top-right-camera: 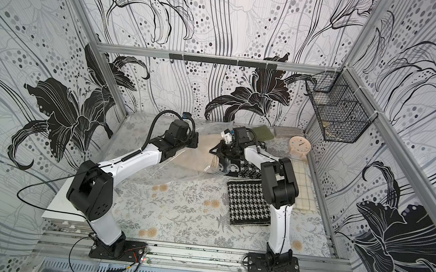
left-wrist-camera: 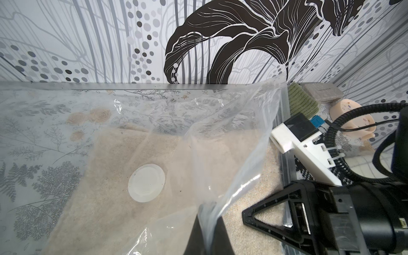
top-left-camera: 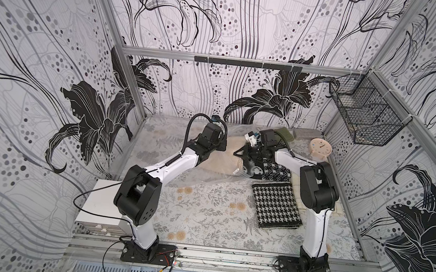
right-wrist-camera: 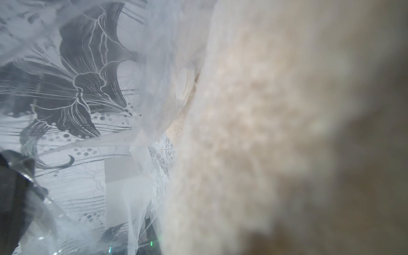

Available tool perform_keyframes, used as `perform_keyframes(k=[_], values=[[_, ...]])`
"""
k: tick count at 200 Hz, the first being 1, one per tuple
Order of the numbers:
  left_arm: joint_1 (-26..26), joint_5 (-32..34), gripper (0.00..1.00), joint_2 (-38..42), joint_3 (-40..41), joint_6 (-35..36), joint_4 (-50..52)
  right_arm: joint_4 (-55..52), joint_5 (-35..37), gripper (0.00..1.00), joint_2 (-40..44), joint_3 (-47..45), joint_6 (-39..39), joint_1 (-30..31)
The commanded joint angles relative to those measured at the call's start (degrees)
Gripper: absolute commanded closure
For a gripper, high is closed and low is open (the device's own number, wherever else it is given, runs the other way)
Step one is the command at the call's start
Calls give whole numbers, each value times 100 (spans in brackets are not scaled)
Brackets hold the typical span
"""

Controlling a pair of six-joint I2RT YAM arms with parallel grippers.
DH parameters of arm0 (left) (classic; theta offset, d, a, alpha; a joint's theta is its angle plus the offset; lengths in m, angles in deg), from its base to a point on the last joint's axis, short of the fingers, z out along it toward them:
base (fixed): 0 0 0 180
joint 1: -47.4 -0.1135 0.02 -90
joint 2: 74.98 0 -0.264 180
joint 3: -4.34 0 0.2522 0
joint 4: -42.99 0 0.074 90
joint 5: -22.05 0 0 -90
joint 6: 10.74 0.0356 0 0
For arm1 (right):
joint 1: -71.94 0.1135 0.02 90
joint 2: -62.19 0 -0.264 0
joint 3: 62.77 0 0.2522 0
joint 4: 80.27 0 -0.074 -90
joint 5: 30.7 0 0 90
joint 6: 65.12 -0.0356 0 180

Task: Take the scarf out of the vacuum bag
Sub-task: Take out the scarf from the vacuum bag.

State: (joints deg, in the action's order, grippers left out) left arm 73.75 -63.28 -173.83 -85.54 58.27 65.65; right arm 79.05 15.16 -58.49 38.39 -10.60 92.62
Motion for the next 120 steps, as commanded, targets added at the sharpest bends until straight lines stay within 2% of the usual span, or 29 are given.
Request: perform_keyframes(k=[1,120], values=[[26,148,100,15,-173,103,23,-67,8,100,334,-56,165,-87],[25,183,100,18,-175,93,23,26,-152,100,632,-362,171,-327]])
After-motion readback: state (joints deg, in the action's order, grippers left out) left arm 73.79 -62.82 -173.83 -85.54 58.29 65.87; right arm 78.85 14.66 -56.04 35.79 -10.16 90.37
